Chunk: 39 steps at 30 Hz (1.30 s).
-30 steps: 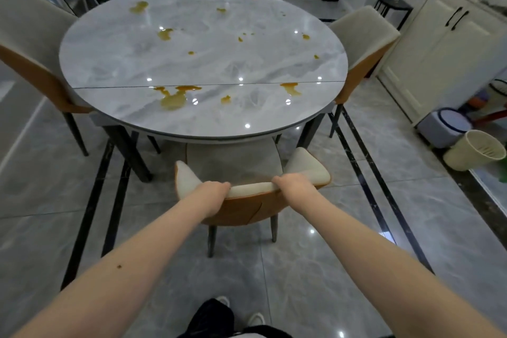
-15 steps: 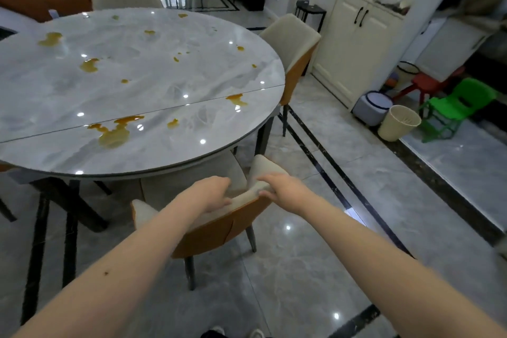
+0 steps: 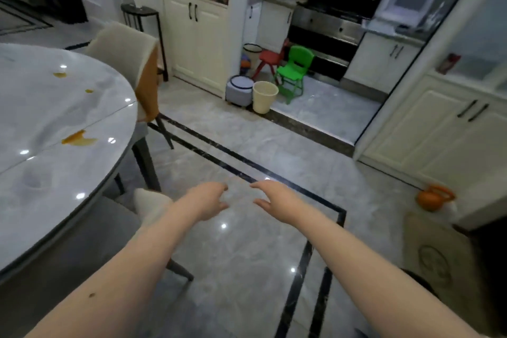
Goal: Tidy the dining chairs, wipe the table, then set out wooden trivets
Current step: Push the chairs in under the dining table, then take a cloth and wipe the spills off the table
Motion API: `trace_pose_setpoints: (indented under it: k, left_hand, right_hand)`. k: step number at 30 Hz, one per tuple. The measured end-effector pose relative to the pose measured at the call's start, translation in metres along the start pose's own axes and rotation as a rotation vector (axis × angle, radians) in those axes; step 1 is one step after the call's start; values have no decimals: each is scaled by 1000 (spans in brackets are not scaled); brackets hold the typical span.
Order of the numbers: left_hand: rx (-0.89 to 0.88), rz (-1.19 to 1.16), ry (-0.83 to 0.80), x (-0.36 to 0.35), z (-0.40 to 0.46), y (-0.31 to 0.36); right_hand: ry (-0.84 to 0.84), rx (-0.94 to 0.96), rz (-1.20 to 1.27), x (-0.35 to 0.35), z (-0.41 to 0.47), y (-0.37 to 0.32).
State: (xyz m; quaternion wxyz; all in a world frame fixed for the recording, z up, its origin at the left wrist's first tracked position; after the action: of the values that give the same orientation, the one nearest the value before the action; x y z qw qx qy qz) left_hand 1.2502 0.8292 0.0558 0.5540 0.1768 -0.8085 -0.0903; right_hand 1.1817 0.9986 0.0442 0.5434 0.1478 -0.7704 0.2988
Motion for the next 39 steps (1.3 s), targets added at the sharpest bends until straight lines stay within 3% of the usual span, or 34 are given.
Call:
trace_pose_setpoints:
  k: [8,16,26,39]
  left_hand:
    - [-441,119,-175,-40,68,168]
    - [-928,378,-441,-103,46,319]
    - [-1570,609,-664,-222,-138,418]
    - [-2048,722,-834,-370,-421,454]
  right_hand:
    - [136,-454,162,13,-114,146]
    - [307,-1026,291,-10,-288,185]
    - [570,-1649,441,-108,-510,45]
    - [862,-2135,470,-216,-738,-123]
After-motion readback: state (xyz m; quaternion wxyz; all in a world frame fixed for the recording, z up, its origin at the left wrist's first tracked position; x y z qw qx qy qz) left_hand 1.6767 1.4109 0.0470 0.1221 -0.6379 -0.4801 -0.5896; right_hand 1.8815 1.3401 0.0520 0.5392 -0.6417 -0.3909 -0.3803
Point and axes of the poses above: each hand's wrist, its own z-axis towards the middle knuckle, its own x-axis out of the back of the hand, y = z × x, the point moved 2 cm from there along z, towards the middle knuckle, and after that the axes turned 3 degrees about -x, right-handed, at the moved point
